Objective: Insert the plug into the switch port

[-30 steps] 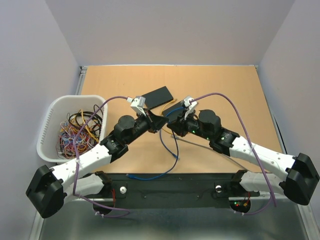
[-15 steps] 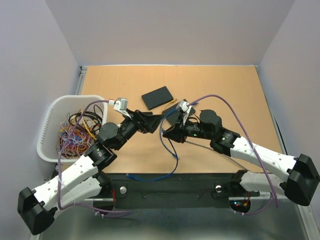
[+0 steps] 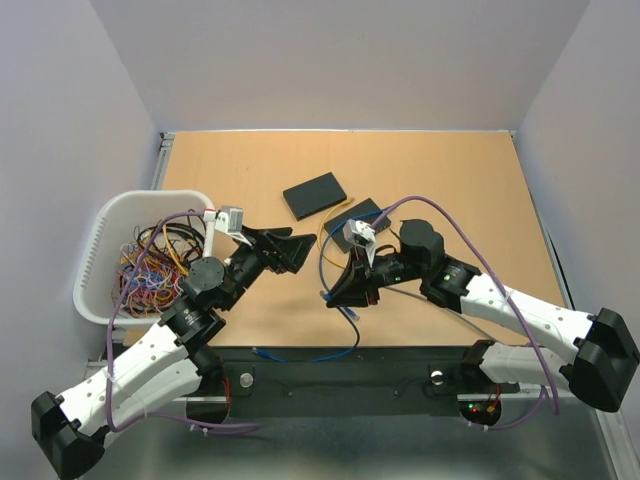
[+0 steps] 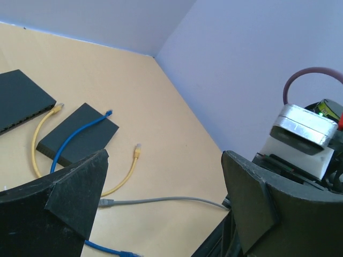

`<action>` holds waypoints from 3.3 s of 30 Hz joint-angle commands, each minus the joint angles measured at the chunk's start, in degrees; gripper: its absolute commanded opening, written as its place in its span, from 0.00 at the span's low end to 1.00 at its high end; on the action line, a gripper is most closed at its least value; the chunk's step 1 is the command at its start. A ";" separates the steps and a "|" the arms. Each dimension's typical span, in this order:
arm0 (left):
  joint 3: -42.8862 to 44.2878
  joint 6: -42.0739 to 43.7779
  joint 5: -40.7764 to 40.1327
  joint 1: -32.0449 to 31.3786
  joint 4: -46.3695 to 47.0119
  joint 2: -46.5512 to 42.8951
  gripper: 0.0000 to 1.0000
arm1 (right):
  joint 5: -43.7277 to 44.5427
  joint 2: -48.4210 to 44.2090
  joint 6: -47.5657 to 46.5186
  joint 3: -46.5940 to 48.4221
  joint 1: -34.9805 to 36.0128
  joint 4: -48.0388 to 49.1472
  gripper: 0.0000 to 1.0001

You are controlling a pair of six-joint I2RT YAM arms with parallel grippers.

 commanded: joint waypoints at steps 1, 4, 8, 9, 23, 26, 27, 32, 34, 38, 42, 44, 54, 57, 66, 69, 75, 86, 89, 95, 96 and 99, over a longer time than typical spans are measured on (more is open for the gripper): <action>-0.91 2.42 -0.95 -0.27 2.50 -1.62 0.98 | -5.81 -2.04 -0.27 0.79 0.58 3.23 0.00; -1.35 2.78 -0.34 -0.27 3.29 -1.62 0.98 | -6.87 -2.74 0.08 0.17 0.57 4.19 0.01; -1.79 2.78 1.24 -0.27 4.61 -1.89 0.97 | -1.88 -3.89 0.78 -0.44 0.58 4.55 0.00; -2.06 2.95 1.51 -0.27 4.79 -2.06 0.96 | 0.40 -4.06 0.87 -0.62 0.58 4.47 0.01; -3.20 4.44 11.13 -0.27 11.80 0.48 0.71 | 16.60 -5.12 1.40 -2.29 0.49 1.48 0.00; -4.86 5.59 23.16 -0.27 20.76 1.27 0.72 | 13.45 -6.17 2.63 -3.34 0.49 6.21 0.01; -5.74 5.15 25.74 -0.27 22.87 1.62 0.72 | 12.39 -7.04 2.89 -3.60 0.57 7.53 0.01; -8.21 3.31 33.85 -0.35 32.12 2.07 0.74 | 3.34 -7.32 4.12 -1.59 0.49 13.16 0.00; -8.82 3.22 35.17 -0.36 33.26 1.98 0.74 | 0.09 -6.79 4.56 -0.54 0.49 13.86 0.00; -9.26 2.43 39.47 -0.36 35.72 1.98 0.73 | -2.03 -5.82 5.61 1.84 0.49 15.36 0.01; -9.79 2.08 40.88 -0.36 36.17 1.46 0.68 | -1.42 -5.91 6.14 2.19 0.49 16.85 0.00; -9.97 1.90 41.06 -0.36 36.25 1.28 0.65 | -1.07 -5.56 6.58 2.63 0.49 17.21 0.00; -9.62 0.58 41.76 -0.53 36.61 1.10 0.45 | -0.63 -3.10 8.08 3.42 0.49 20.02 0.00; -8.74 0.67 40.98 -0.53 35.12 1.10 0.32 | 0.42 -2.92 8.17 3.07 0.40 20.55 0.00; -5.22 4.45 34.38 -0.62 22.72 -1.63 0.00 | 4.29 -3.98 8.69 0.70 0.49 21.78 0.00; -4.79 3.57 33.86 -0.62 22.20 -0.66 0.00 | 6.40 -4.15 9.48 0.44 0.49 21.78 0.08; 1.71 0.67 19.64 -0.71 4.73 0.22 0.00 | 21.85 -9.07 7.12 0.70 0.49 11.87 0.71; 9.54 -6.19 0.10 -0.71 -12.53 6.90 0.00 | 41.64 -8.03 3.86 6.14 0.75 -6.60 0.65; 9.81 -6.45 -0.16 -0.71 -12.26 7.69 0.00 | 44.72 -5.30 3.51 6.67 1.80 -6.26 0.61; 10.42 -6.54 0.89 -0.71 -11.03 9.62 0.00 | 49.47 1.37 3.50 9.22 4.70 -5.56 0.50; 10.42 -6.54 1.07 -0.71 -10.86 10.15 0.00 | 49.21 1.65 3.59 9.22 5.14 -4.95 0.50; 9.99 -6.63 1.16 -0.71 -10.33 11.03 0.00 | 48.51 1.74 4.03 8.44 5.93 -1.79 0.49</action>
